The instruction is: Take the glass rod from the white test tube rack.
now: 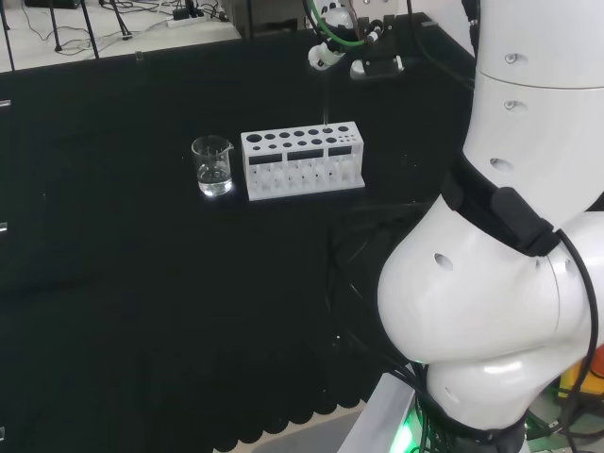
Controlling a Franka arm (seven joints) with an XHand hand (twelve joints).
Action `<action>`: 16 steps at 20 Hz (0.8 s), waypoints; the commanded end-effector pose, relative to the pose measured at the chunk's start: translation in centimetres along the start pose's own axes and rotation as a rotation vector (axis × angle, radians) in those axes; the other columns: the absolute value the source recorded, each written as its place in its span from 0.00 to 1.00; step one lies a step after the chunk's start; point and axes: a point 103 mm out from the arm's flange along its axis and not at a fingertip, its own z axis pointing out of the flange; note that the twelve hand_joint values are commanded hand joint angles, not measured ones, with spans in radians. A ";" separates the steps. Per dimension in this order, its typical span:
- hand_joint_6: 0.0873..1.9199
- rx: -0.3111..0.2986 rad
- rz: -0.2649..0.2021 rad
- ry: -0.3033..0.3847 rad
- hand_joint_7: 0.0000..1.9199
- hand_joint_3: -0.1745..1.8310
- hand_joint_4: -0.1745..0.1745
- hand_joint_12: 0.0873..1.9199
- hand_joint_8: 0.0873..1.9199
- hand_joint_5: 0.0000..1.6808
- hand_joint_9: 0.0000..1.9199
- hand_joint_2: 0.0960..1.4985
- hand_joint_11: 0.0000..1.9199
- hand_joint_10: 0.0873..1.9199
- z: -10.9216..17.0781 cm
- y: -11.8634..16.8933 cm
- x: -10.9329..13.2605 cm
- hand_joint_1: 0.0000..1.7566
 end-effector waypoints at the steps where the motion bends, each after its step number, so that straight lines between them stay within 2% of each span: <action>1: 0.00 -0.019 -0.004 -0.015 0.28 0.00 0.00 0.68 0.51 0.18 0.38 0.90 0.30 0.50 0.2 0.0 0.1 0.32; 3: 0.02 -0.023 0.000 -0.007 0.32 0.00 0.00 0.67 0.51 0.24 0.42 0.91 0.35 0.51 0.2 0.1 0.0 0.32; 4: 0.05 -0.031 -0.001 0.000 0.34 0.00 0.00 0.67 0.51 0.25 0.44 0.91 0.37 0.52 0.3 0.1 -0.1 0.33; 7: 0.27 -0.051 -0.009 0.003 0.41 0.00 0.00 0.66 0.52 0.24 0.49 0.90 0.43 0.53 0.4 0.1 -0.2 0.35; 10: 0.40 -0.067 -0.019 -0.005 0.48 0.00 0.00 0.65 0.54 0.24 0.56 0.90 0.51 0.56 0.5 0.0 0.0 0.38; 16: 0.47 -0.072 -0.030 -0.014 0.53 0.00 0.00 0.64 0.55 0.28 0.61 0.90 0.58 0.57 0.3 -0.3 0.3 0.43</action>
